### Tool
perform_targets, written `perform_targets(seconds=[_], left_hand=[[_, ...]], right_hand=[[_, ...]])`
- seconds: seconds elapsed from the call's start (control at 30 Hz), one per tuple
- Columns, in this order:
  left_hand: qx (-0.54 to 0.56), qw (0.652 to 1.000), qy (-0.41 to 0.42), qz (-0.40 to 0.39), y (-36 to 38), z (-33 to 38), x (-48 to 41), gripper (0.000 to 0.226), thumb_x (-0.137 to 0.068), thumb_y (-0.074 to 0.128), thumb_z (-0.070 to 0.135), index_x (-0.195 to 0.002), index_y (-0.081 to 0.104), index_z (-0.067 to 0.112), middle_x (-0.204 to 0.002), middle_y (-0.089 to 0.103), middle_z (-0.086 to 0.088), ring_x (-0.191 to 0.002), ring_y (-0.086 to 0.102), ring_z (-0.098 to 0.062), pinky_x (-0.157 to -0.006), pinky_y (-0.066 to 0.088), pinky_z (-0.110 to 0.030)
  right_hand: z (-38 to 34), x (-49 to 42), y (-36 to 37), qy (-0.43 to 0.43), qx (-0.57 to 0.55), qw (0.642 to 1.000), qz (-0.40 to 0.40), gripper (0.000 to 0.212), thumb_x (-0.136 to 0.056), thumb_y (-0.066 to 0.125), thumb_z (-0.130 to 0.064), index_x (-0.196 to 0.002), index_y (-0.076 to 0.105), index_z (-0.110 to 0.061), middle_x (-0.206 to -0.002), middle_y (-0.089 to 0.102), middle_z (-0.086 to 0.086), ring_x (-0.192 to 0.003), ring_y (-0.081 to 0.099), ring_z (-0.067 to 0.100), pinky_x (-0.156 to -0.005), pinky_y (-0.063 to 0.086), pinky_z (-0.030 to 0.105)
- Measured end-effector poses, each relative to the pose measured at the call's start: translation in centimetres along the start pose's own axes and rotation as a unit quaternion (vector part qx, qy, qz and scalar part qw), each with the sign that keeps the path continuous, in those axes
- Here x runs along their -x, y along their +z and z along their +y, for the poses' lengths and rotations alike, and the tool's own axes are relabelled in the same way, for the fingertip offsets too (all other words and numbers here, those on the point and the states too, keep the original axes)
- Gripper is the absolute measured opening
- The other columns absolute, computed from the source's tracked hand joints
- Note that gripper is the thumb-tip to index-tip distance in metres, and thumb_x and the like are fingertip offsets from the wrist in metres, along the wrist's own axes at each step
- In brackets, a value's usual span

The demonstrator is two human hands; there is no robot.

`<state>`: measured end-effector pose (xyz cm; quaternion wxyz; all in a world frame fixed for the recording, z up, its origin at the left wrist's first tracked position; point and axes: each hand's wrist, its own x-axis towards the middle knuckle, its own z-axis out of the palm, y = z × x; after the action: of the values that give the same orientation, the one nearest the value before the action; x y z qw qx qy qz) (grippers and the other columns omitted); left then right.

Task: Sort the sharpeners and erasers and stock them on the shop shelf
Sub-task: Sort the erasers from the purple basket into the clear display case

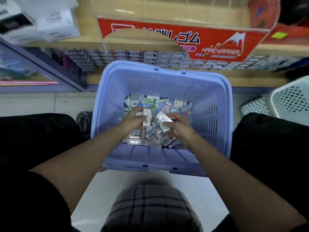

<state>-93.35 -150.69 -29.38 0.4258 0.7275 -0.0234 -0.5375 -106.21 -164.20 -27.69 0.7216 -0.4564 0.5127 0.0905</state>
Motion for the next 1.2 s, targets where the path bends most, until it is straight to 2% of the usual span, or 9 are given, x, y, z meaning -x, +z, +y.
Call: perform_targets(seconds=[0.07,0.17,0.37,0.47,0.63,0.77,0.9,1.1,1.2], left_hand=[[0.021,1.0,0.018,-0.004,0.0,2.2,1.4,0.033,-0.092,0.055,0.004,-0.124,0.051,0.015,-0.107,0.06,-0.01,-0.087,0.063,-0.019,-0.074,0.058,-0.03],[0.059,0.997,0.042,-0.035,-0.5,5.9,4.2,0.023,-0.093,0.05,-0.003,-0.107,0.056,0.014,-0.085,0.06,-0.004,-0.069,0.062,-0.013,-0.052,0.055,-0.02],[0.047,0.992,0.094,-0.074,-2.8,11.7,9.5,0.021,-0.095,0.045,0.007,-0.105,0.06,0.019,-0.087,0.052,-0.005,-0.077,0.052,-0.017,-0.066,0.053,-0.033],[0.071,0.982,0.132,-0.112,-3.2,14.5,12.6,0.018,-0.092,0.049,0.009,-0.103,0.061,0.018,-0.083,0.052,-0.005,-0.07,0.05,-0.015,-0.061,0.055,-0.029],[0.157,0.955,0.191,-0.162,-4.4,18.0,16.0,0.021,-0.085,0.058,0.014,-0.105,0.06,0.017,-0.094,0.069,-0.006,-0.081,0.069,-0.024,-0.066,0.058,-0.027],[0.158,0.953,0.242,-0.088,-4.3,20.2,17.0,0.045,-0.078,0.065,0.03,-0.117,0.052,0.01,-0.102,0.068,-0.008,-0.081,0.072,-0.021,-0.065,0.056,-0.023],[0.176,0.938,0.296,-0.026,-4.4,21.7,16.7,0.034,-0.082,0.062,0.024,-0.113,0.053,0.013,-0.104,0.068,-0.006,-0.08,0.07,-0.014,-0.065,0.055,-0.021],[0.254,0.913,0.318,-0.038,-4.3,23.6,16.0,0.045,-0.068,0.068,0.016,-0.111,0.054,0.013,-0.093,0.07,0.0,-0.081,0.069,-0.01,-0.066,0.054,-0.018],[0.259,0.908,0.324,-0.05,-4.2,23.9,15.3,0.054,-0.063,0.07,0.014,-0.114,0.053,0.012,-0.09,0.071,0.0,-0.082,0.068,-0.011,-0.068,0.053,-0.018]], right_hand=[[-1.6,1.6,0.2,-0.028,-0.003,1.0,-0.008,0.029,-0.083,0.065,0.003,-0.105,0.06,-0.015,-0.108,0.057,0.001,-0.09,0.059,0.017,-0.067,0.056,0.032],[-4.3,4.4,0.6,-0.074,0.018,0.997,-0.029,0.027,-0.083,0.067,-0.003,-0.105,0.06,-0.017,-0.099,0.06,0.0,-0.082,0.058,0.01,-0.057,0.048,0.023],[-10.0,10.6,1.6,-0.171,0.047,0.978,-0.11,0.021,-0.088,0.063,-0.01,-0.109,0.062,-0.014,-0.098,0.059,0.0,-0.078,0.058,0.01,-0.053,0.048,0.023],[-12.7,13.3,2.3,-0.214,0.073,0.965,-0.135,0.021,-0.087,0.064,-0.009,-0.107,0.063,-0.017,-0.101,0.058,0.005,-0.081,0.057,0.011,-0.054,0.05,0.023],[-16.9,16.7,3.7,-0.276,0.065,0.946,-0.159,0.023,-0.086,0.062,-0.003,-0.105,0.06,-0.014,-0.098,0.063,0.001,-0.077,0.062,0.01,-0.049,0.05,0.02],[-19.4,17.6,4.7,-0.329,0.107,0.929,-0.133,0.022,-0.083,0.065,-0.002,-0.098,0.05,-0.008,-0.093,0.06,0.011,-0.069,0.059,0.015,-0.052,0.051,0.023],[-20.6,17.3,5.7,-0.405,0.127,0.902,-0.077,0.014,-0.084,0.066,-0.005,-0.091,0.054,-0.002,-0.085,0.059,0.008,-0.065,0.059,0.013,-0.053,0.054,0.026],[-21.5,17.1,6.1,-0.349,-0.041,0.929,-0.121,0.013,-0.09,0.058,-0.009,-0.1,0.059,-0.002,-0.095,0.065,0.006,-0.086,0.066,0.012,-0.076,0.057,0.025],[-22.2,16.7,6.0,-0.277,-0.146,0.936,-0.161,0.018,-0.088,0.057,-0.008,-0.105,0.058,-0.002,-0.093,0.07,0.005,-0.087,0.068,0.013,-0.075,0.057,0.023]])
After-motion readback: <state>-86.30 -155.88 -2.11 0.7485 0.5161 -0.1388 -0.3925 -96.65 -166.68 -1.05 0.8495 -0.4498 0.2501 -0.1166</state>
